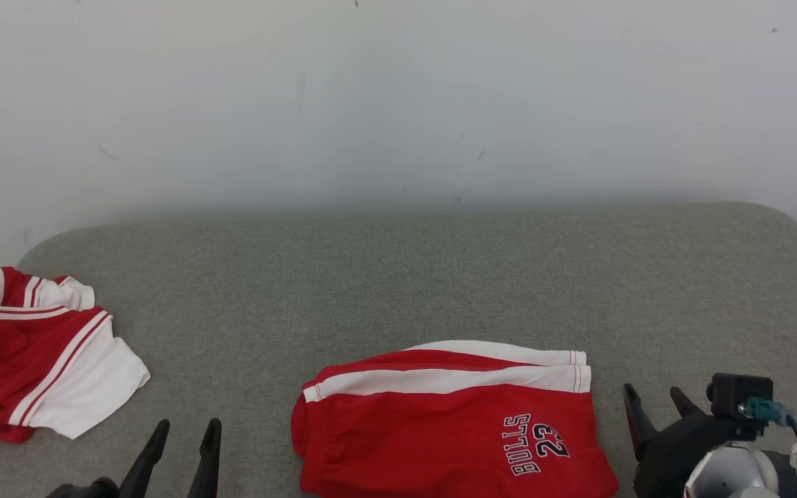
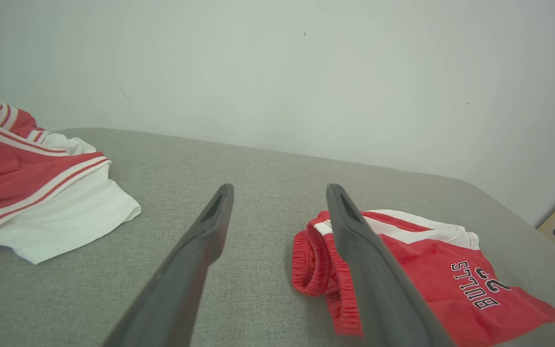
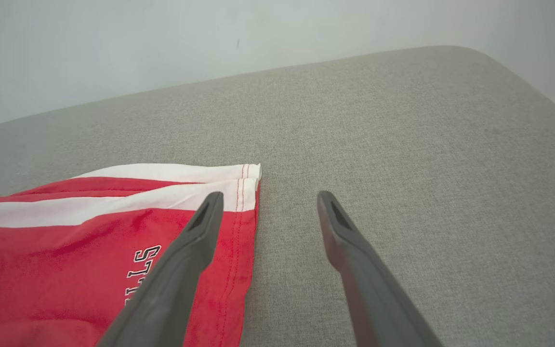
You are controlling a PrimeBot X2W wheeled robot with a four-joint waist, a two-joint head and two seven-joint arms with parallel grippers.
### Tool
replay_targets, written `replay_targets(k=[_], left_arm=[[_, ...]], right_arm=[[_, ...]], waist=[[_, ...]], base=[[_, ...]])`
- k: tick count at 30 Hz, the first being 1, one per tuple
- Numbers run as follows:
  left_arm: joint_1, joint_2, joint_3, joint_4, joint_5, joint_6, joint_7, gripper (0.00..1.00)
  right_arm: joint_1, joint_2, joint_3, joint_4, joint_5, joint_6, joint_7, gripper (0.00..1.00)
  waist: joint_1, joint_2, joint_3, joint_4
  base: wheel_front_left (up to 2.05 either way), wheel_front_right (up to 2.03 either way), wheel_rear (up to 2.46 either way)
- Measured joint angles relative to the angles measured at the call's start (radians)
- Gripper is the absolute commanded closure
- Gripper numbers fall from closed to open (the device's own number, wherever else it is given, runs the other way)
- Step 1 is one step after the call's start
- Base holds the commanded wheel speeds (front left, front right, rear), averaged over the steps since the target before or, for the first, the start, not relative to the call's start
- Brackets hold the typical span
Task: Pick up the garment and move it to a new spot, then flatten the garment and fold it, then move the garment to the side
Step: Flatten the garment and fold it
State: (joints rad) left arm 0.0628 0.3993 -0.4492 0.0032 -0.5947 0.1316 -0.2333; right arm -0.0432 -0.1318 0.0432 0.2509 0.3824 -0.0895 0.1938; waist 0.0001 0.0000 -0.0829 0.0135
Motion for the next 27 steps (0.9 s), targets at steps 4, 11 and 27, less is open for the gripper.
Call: replay_targets(k=[4, 11, 27], left_arm=[[0.0, -0.007, -0.005, -0.006, 0.008, 0.0, 0.009, 0.0], [-0.006, -0.013, -0.024, -0.022, 0.019, 0.0, 0.031, 0.0], [-0.061, -0.021, -0.049, -0.016, 0.033, -0.008, 0.063, 0.0]], right_arm=[[-0.051, 0.0, 0.008, 0.061, 0.0, -0.009, 0.097, 0.0], [-0.149, -0.012, 0.02, 0.18, -0.015, -0.02, 0.257, 0.0], [-0.3, 0.041, -0.024, 0.415, 0.018, -0.034, 0.362, 0.0]], waist=[[0.0, 0.0001, 0.004, 0.0], [0.0, 0.0001, 0.022, 0.018], [0.0, 0.0001, 0.065, 0.079]], base=[[0.0, 0.0, 0.0], [0.0, 0.0, 0.0], [0.0, 0.0, 0.0]])
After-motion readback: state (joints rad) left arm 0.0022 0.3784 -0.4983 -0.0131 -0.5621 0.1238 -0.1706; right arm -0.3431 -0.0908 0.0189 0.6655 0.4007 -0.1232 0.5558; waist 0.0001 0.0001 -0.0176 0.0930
